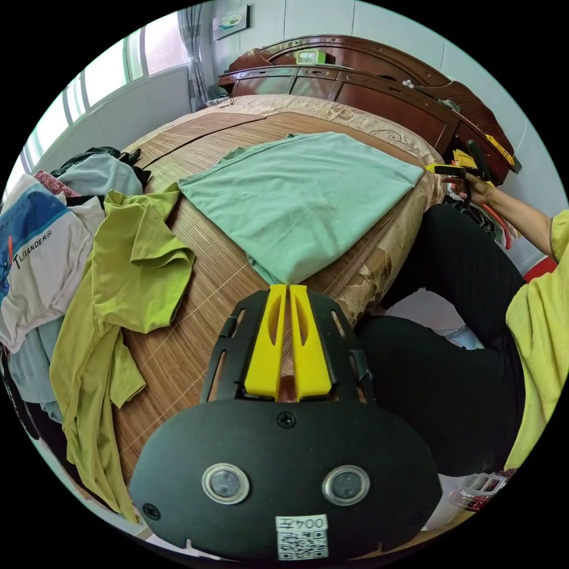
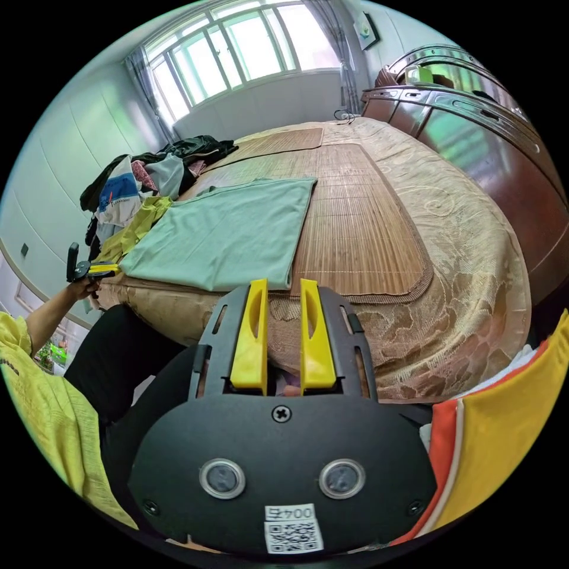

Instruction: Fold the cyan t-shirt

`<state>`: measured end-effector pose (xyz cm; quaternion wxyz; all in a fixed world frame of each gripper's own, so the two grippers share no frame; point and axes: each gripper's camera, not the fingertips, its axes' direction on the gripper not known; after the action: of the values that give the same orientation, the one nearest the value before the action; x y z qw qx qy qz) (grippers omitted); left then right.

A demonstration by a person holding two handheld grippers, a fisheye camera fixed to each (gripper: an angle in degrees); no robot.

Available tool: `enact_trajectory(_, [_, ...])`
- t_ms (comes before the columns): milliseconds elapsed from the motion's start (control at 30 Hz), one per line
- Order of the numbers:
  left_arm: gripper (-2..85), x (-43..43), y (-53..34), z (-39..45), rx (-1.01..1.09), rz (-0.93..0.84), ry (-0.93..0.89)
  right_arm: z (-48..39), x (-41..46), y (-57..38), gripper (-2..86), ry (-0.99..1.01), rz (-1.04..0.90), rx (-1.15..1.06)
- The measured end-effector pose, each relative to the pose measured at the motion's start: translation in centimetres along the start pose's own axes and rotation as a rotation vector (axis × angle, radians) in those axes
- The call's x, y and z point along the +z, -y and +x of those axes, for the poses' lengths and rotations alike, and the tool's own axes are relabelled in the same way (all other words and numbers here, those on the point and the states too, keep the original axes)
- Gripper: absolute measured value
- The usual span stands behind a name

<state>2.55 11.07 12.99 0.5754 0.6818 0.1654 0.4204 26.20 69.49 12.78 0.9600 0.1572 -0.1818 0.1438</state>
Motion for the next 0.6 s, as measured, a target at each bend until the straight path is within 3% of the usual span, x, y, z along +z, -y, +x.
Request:
enact_trajectory(300, [1.6, 1.3, -2.9, -2.3, -0.040, -0.073, 0.045, -1.8, 2.7, 2.0, 2.0, -0.004, -0.089, -0.020])
enact_trajectory(600, [7.5, 2.3, -2.6, -3.7, -0.006, -0.015, -0.005, -2.7, -1.4, 2.9, 5.2, 0.170, -0.026, 0.125])
